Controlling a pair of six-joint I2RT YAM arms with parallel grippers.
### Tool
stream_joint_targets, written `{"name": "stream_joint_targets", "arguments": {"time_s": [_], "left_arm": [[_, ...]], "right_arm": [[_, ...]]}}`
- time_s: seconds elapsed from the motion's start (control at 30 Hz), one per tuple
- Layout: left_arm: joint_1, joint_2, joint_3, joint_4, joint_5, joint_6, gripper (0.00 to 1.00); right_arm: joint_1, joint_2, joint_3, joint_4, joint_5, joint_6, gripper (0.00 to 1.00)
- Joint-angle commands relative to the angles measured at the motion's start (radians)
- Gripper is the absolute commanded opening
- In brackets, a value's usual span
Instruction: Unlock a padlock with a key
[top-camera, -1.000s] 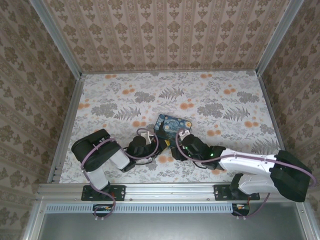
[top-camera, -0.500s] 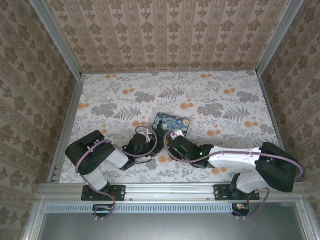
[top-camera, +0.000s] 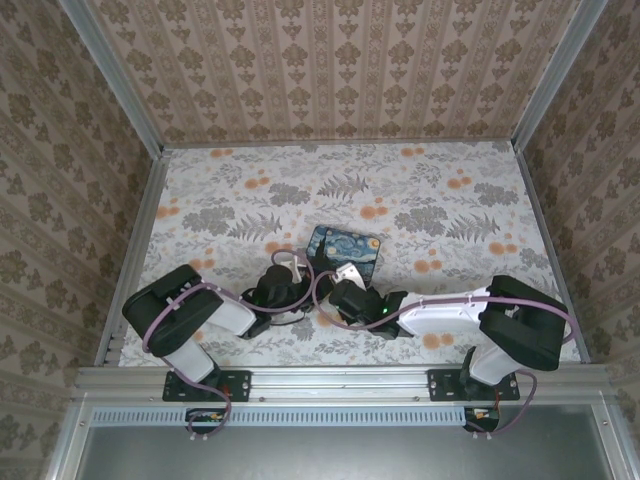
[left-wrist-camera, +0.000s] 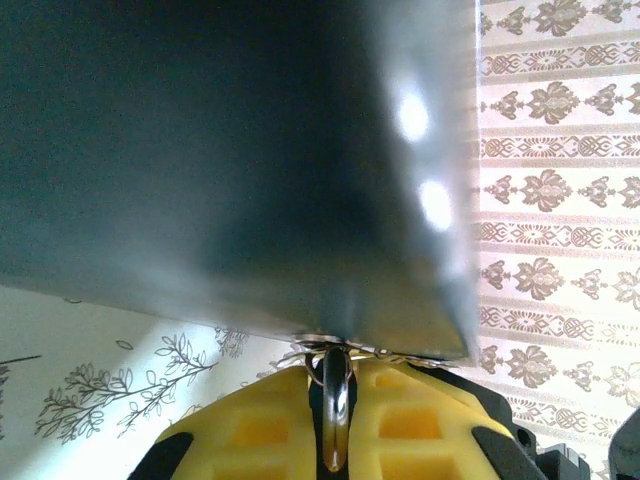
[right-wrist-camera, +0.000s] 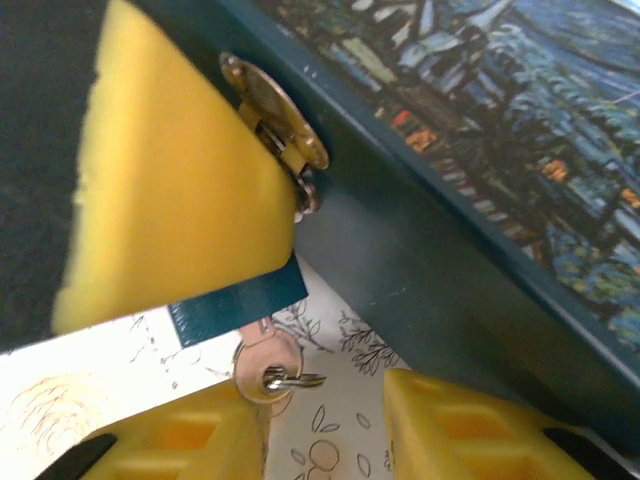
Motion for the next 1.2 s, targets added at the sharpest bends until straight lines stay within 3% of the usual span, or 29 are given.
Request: {"name": "stream_joint_targets", "arguments": {"time_s": [0.0,0.37,0.63,0.83,1.17], "left_arm": [[-0.007,-0.027,0.015,-0.009,0.057,-0.01,0.0],[-0.027,-0.012,0.008,-0.011,0.047,-0.014,0.0],[-0.051,0.028,0.001,0.012,0.033,-0.019,0.0],[-0.058,0.088,-0.004,0.065,0.022,-0.029,0.0],[-0.06,0.15,-0.03,0.176,0.002,-0.049,0.0]], "right_arm": [[-0.003,0.03,0.036,0.048,0.117,0.0,0.35],[-0.01,0.063,0.09,0.079,0.139,-0.004,0.27],[-0.049,0.034,0.104,0.101,0.052,0.002,0.1],[-0.08,0.002,0.088,0.132,-0.076,0.01,0.0],[-0.202,-0.061,-0.029,0.335,-0.383,0.151,0.0]]}}
